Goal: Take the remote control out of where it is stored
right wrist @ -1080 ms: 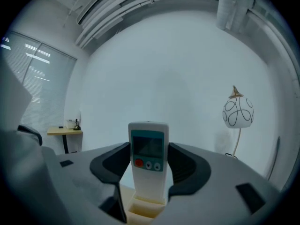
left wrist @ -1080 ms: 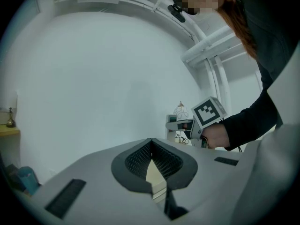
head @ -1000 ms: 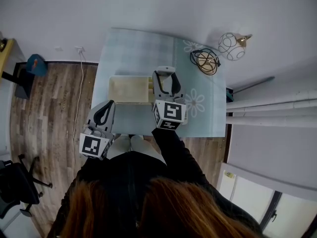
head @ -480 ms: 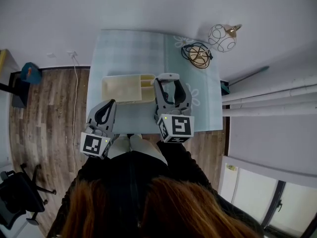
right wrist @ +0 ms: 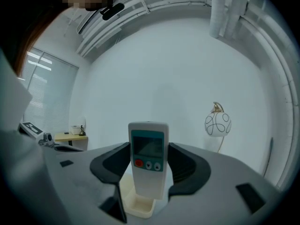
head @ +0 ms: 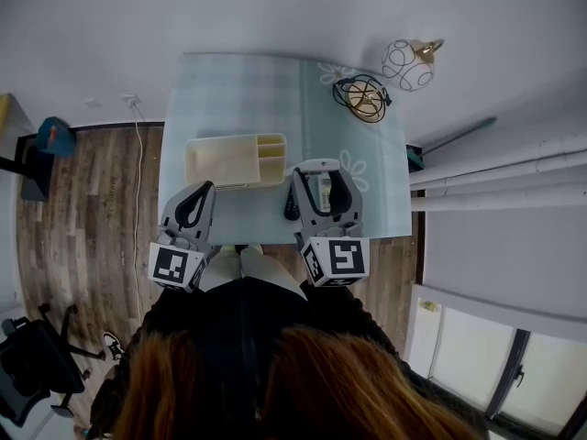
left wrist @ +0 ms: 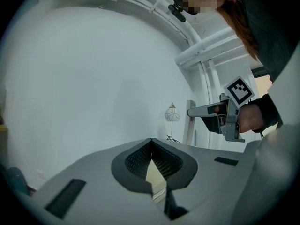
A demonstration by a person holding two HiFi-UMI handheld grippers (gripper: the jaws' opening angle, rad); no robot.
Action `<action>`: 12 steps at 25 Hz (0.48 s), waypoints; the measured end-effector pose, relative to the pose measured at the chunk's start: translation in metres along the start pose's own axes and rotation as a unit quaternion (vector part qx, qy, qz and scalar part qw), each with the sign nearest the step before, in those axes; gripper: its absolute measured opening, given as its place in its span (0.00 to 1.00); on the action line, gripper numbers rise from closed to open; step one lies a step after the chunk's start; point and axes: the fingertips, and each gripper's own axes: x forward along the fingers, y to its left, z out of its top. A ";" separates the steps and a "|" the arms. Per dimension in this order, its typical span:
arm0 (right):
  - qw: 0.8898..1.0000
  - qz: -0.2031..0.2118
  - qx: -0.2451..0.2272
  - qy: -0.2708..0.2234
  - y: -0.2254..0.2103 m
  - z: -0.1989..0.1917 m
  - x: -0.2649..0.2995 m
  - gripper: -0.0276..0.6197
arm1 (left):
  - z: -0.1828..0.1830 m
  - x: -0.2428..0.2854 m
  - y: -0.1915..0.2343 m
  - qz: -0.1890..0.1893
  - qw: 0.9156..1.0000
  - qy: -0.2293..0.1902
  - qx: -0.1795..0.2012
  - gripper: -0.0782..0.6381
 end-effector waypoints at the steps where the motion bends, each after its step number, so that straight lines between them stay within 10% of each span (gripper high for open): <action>1: 1.000 0.002 0.000 0.001 0.000 -0.001 -0.003 0.44 | 0.000 0.000 0.000 0.000 1.000 0.000 0.000 0.12; 12: 1.000 -0.009 0.002 0.021 -0.013 -0.015 -0.038 0.44 | 0.002 -0.004 0.007 0.007 1.000 0.001 0.004 0.12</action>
